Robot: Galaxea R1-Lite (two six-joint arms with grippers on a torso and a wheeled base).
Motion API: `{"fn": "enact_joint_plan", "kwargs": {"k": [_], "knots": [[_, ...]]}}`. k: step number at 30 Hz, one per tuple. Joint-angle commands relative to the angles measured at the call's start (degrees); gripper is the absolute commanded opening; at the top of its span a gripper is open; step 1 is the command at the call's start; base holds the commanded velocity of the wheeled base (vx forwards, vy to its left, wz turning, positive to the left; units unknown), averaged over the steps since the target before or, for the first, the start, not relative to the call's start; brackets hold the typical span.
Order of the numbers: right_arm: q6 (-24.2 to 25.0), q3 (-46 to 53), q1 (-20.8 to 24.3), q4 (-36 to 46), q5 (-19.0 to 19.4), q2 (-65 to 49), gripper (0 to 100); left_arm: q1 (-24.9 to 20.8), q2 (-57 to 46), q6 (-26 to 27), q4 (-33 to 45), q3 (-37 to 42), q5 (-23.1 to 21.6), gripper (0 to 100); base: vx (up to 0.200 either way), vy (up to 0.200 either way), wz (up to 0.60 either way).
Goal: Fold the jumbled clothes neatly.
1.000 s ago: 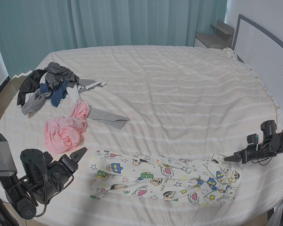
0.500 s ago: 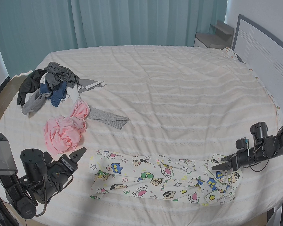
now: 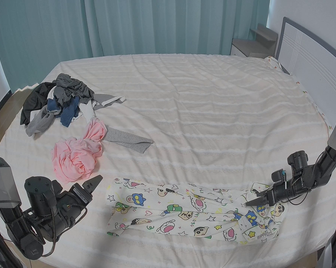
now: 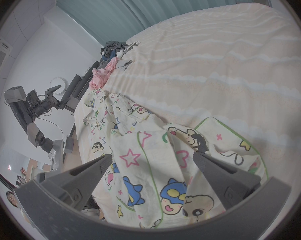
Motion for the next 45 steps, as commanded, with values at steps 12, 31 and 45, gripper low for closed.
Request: {"fn": "enact_joint_plan", "kwargs": {"k": [12,31,45], "knots": [[-1.3,-0.4,-1.5,-0.1,0.0,3.2,0,0.0,0.1,-0.1,-1.0,0.8,0.0,100,0.000,0.000,0.00],[-2.2,1.4,-1.5,-0.4,0.0,-0.8,0,0.1,0.1,-0.1,-1.0,0.8,0.0,100,0.000,0.000,0.00],[-2.2,-0.8,2.3,0.3,-0.1,-5.6,0,0.1,0.1,-0.1,-1.0,0.8,0.0,100,0.000,0.000,0.00]]}}
